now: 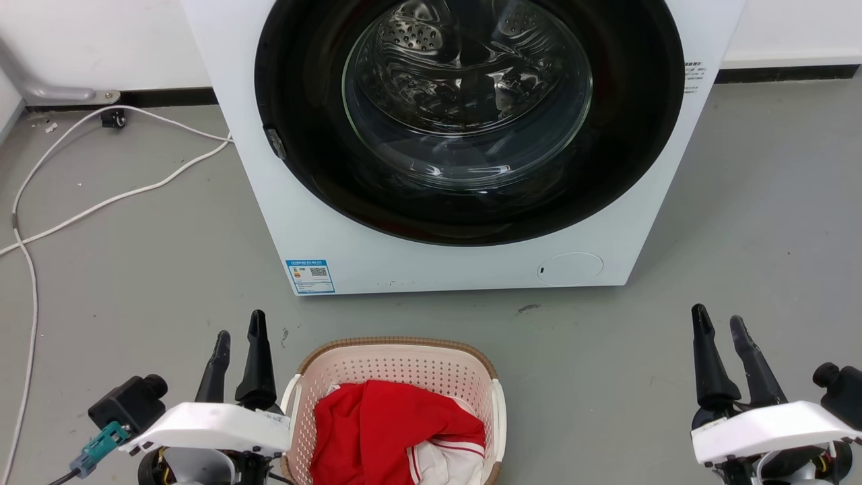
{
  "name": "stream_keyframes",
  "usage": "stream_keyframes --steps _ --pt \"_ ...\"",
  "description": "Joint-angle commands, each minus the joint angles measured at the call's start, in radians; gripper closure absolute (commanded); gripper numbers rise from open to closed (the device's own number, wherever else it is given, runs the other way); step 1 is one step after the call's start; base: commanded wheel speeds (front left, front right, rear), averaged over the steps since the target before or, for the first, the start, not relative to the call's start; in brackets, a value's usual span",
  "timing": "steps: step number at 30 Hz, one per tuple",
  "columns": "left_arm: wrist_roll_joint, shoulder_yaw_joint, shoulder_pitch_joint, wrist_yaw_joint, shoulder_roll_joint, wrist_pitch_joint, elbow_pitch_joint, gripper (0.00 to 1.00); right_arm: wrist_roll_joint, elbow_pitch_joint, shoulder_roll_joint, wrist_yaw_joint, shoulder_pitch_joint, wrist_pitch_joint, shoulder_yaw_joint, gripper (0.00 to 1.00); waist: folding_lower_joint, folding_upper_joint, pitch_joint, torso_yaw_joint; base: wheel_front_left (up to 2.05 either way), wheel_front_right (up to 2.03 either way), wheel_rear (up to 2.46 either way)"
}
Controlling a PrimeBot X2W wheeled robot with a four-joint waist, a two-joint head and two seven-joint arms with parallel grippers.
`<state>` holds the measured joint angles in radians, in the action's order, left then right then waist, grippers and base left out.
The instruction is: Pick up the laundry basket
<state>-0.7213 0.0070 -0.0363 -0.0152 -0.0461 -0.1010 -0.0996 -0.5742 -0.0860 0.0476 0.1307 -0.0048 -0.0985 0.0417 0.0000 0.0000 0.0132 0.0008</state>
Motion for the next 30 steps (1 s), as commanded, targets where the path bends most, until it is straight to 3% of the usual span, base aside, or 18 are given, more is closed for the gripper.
stream_keyframes --steps 1,30 --pt "0.03 -0.003 0.0 0.005 -0.004 -0.009 0.017 0.0 0.031 0.019 0.003 0.0 -0.001 -0.011 -0.001 0.0 0.0 0.0 0.0 0.0 0.0 0.0 0.0" --pt "0.34 -0.02 0.03 0.04 -0.005 -0.085 0.051 0.0 0.345 0.072 0.004 0.0 0.037 -0.089 -0.012 0.0 0.0 0.0 0.002 -0.002 0.0 0.0 0.0"
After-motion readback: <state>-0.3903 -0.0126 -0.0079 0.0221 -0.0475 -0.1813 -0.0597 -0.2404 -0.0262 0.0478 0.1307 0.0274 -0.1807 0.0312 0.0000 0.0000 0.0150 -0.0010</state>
